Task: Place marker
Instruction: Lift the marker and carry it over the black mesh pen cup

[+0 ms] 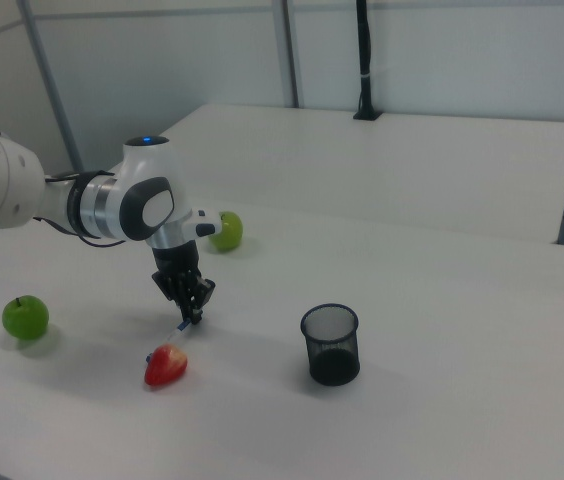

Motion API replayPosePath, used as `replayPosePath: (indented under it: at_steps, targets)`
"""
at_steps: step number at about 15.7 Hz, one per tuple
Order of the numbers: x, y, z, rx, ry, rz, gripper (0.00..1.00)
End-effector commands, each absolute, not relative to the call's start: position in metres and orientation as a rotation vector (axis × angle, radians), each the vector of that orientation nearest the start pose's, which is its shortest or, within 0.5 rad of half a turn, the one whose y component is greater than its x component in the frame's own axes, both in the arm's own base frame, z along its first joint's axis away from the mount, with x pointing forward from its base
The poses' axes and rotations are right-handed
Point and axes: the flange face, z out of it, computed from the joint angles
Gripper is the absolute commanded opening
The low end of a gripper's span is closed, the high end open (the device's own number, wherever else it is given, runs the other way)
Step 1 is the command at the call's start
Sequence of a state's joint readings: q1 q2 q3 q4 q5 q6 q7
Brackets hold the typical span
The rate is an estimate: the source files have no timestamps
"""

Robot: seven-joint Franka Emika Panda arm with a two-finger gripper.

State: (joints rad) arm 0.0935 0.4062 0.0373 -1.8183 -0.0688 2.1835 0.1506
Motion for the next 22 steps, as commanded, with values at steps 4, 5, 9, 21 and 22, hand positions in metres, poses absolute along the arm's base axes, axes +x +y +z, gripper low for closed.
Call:
replayPosePath:
  at_steps: [4,5,9,21,22]
  targets:
    - [0.635,0.081,0.388,-3.199,0.028,0.064,0.07]
    - [0.636,0.081,0.404,-3.199,0.038,0.064,0.07]
    - [0.641,0.077,0.464,-3.193,0.151,0.058,0.07]
    - [0.642,-0.007,0.502,-3.208,0.189,0.054,0.07]
    - [0.642,-0.026,0.501,-3.210,0.180,0.052,0.07]
